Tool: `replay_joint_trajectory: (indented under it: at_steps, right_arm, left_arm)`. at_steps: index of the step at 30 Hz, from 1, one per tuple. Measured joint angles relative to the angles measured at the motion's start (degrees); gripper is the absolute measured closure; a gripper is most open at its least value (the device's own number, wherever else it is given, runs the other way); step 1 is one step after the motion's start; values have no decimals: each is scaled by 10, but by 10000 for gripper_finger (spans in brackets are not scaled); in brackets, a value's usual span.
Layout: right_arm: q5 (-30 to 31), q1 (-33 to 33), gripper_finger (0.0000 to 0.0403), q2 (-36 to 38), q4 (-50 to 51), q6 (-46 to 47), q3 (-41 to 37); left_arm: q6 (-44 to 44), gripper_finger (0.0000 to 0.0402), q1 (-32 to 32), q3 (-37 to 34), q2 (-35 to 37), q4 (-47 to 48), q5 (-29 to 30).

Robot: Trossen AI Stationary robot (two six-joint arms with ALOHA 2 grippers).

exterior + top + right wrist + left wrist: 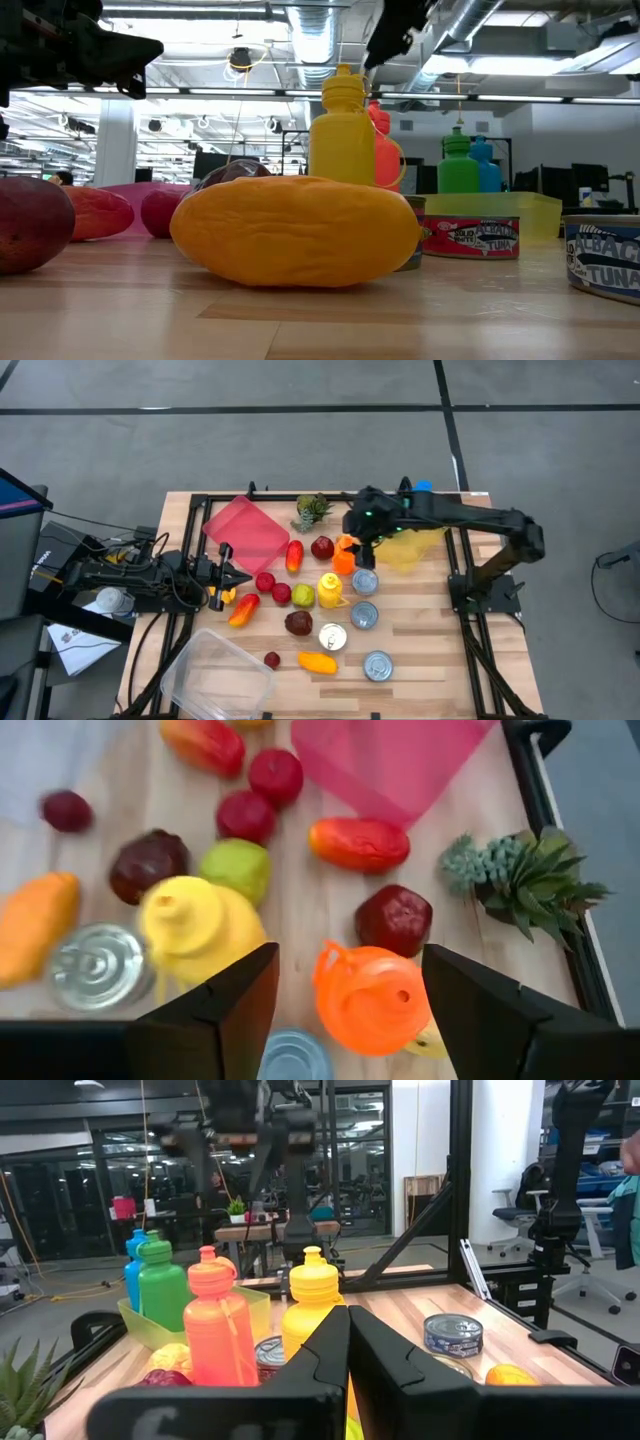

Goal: Pick & Place Food Item
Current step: Put the orange tumbler into the yellow bin

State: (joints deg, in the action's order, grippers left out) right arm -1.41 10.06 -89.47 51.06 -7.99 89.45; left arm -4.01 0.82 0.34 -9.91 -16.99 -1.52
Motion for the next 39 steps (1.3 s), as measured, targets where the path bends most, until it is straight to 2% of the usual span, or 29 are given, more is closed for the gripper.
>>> replay_joint_trajectory:
  at_steps: [8, 28, 35, 39]
  right_arm:
    - [0, 30, 163, -44, 34, -2, 0]
    - [-1, 58, 186, -55, 31, -11, 0]
    - [-1, 58, 187, -54, 10, -6, -31]
    - [-1, 58, 208, -54, 4, -6, -33]
  left_arm:
    - [0, 401, 0, 0, 0, 0, 0]
    - [0, 401, 0, 0, 0, 0, 0]
    - [0, 401, 0, 0, 0, 0, 0]
    - [0, 401, 0, 0, 0, 0, 0]
